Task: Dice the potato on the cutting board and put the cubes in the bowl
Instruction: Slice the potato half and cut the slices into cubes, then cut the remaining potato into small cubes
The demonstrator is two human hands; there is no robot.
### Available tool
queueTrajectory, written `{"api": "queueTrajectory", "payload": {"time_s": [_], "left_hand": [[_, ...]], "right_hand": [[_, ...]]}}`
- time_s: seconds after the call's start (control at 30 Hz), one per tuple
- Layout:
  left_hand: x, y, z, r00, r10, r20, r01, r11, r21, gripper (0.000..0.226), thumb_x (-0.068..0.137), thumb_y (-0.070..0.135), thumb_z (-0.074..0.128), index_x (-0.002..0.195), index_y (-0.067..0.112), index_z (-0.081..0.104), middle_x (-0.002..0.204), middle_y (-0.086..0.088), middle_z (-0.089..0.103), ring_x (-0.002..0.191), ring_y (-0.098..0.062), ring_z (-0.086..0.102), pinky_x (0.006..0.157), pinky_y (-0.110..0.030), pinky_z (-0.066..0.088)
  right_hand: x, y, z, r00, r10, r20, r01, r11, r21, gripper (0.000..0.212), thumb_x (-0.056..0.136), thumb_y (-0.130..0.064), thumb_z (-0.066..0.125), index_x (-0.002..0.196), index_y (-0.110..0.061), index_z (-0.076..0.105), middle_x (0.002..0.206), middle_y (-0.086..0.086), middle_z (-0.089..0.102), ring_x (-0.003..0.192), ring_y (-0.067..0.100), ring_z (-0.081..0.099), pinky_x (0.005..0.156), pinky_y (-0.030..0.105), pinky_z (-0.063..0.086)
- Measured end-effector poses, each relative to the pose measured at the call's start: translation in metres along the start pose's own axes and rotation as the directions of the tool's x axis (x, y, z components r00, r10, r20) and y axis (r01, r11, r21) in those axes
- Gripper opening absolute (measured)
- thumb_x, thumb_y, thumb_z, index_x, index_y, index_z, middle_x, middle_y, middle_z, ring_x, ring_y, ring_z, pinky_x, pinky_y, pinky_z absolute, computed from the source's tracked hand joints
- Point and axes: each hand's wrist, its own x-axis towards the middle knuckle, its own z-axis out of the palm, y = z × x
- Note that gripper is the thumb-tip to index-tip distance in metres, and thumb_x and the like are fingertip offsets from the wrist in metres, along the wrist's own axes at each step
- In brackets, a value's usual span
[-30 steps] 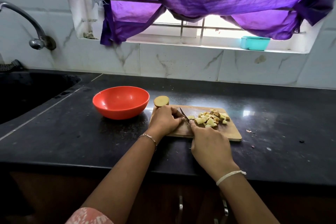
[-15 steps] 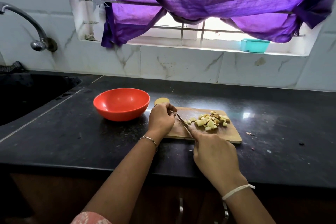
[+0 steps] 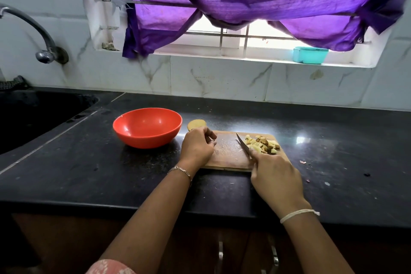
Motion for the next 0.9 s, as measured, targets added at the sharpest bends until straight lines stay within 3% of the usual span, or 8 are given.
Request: {"api": "queueTrajectory", "payload": {"time_s": [0.1, 0.2, 0.33, 0.43, 0.53, 0.63, 0.73, 0.9], "left_hand": [[0.0, 0.0, 0.0, 1.0, 0.015, -0.004, -0.015, 1.0, -0.01, 0.01, 0.084, 0.013, 0.071, 0.085, 0.021, 0.066, 0.074, 0.006, 0.061, 0.067, -0.007, 0.054, 0.069, -0.017, 0.042], [-0.001, 0.001, 0.001, 0.995, 0.082, -0.05, -0.082, 0.997, -0.006, 0.013, 0.085, 0.008, 0.068, 0.084, 0.021, 0.065, 0.078, 0.005, 0.062, 0.075, -0.012, 0.059, 0.073, -0.02, 0.048], [0.001, -0.002, 0.001, 0.956, 0.251, -0.151, -0.198, 0.933, 0.301, 0.027, 0.088, 0.009, 0.059, 0.11, 0.024, 0.064, 0.114, 0.003, 0.058, 0.111, -0.019, 0.048, 0.097, -0.03, 0.037], [0.013, 0.001, -0.01, 0.966, 0.255, -0.049, -0.199, 0.848, 0.492, 0.049, 0.087, 0.012, 0.055, 0.132, 0.028, 0.049, 0.137, 0.001, 0.045, 0.128, -0.02, 0.036, 0.106, -0.038, 0.023], [0.029, 0.001, -0.02, 0.982, 0.14, 0.125, -0.187, 0.681, 0.708, 0.066, 0.088, 0.022, 0.054, 0.149, 0.023, 0.027, 0.156, -0.009, 0.025, 0.143, -0.026, 0.022, 0.115, -0.046, 0.009], [0.041, 0.004, -0.024, 0.978, 0.042, 0.205, -0.191, 0.576, 0.795, 0.058, 0.085, 0.024, 0.055, 0.14, 0.02, 0.038, 0.147, -0.013, 0.039, 0.136, -0.027, 0.035, 0.115, -0.05, 0.005], [0.046, 0.012, -0.027, 0.977, 0.044, 0.209, -0.192, 0.607, 0.771, 0.033, 0.082, 0.017, 0.055, 0.115, 0.023, 0.053, 0.118, -0.002, 0.057, 0.115, -0.022, 0.052, 0.11, -0.052, 0.013], [0.05, 0.014, -0.026, 0.973, 0.141, 0.182, -0.229, 0.67, 0.707, 0.028, 0.086, 0.029, 0.06, 0.113, 0.024, 0.054, 0.108, 0.002, 0.062, 0.107, -0.02, 0.057, 0.098, -0.043, 0.022]], "right_hand": [[0.0, 0.001, -0.001, 1.0, 0.019, -0.008, -0.018, 0.997, 0.072, 0.046, 0.097, -0.027, 0.044, 0.141, -0.041, 0.044, 0.111, 0.002, 0.063, 0.102, 0.022, 0.06, 0.084, 0.033, 0.049], [0.001, 0.003, -0.003, 0.996, 0.026, -0.082, -0.014, 0.991, 0.136, 0.049, 0.097, -0.027, 0.046, 0.143, -0.043, 0.039, 0.089, -0.001, 0.058, 0.085, 0.019, 0.055, 0.071, 0.028, 0.043], [0.001, 0.001, -0.001, 0.987, 0.054, -0.152, -0.025, 0.982, 0.188, 0.051, 0.097, -0.029, 0.048, 0.144, -0.044, 0.036, 0.082, -0.004, 0.053, 0.075, 0.015, 0.049, 0.066, 0.025, 0.037], [-0.002, -0.001, 0.003, 0.981, 0.053, -0.184, -0.011, 0.975, 0.222, 0.05, 0.096, -0.03, 0.049, 0.144, -0.041, 0.038, 0.082, -0.004, 0.057, 0.074, 0.014, 0.05, 0.07, 0.027, 0.046], [-0.002, -0.001, 0.002, 0.978, 0.056, -0.199, -0.004, 0.968, 0.251, 0.049, 0.097, -0.031, 0.05, 0.143, -0.039, 0.04, 0.093, -0.004, 0.065, 0.074, 0.012, 0.054, 0.07, 0.025, 0.048], [-0.003, -0.004, 0.001, 0.98, 0.04, -0.195, 0.006, 0.973, 0.23, 0.046, 0.097, -0.032, 0.05, 0.142, -0.037, 0.044, 0.097, -0.004, 0.067, 0.085, 0.012, 0.061, 0.071, 0.025, 0.05], [-0.001, -0.003, 0.003, 0.982, 0.04, -0.187, 0.001, 0.977, 0.213, 0.045, 0.096, -0.033, 0.049, 0.141, -0.039, 0.045, 0.099, -0.004, 0.067, 0.089, 0.013, 0.06, 0.072, 0.024, 0.049], [0.001, -0.001, 0.004, 0.984, 0.073, -0.16, -0.031, 0.967, 0.252, 0.044, 0.096, -0.031, 0.052, 0.139, -0.038, 0.048, 0.104, -0.003, 0.066, 0.09, 0.015, 0.061, 0.078, 0.028, 0.05]]}}
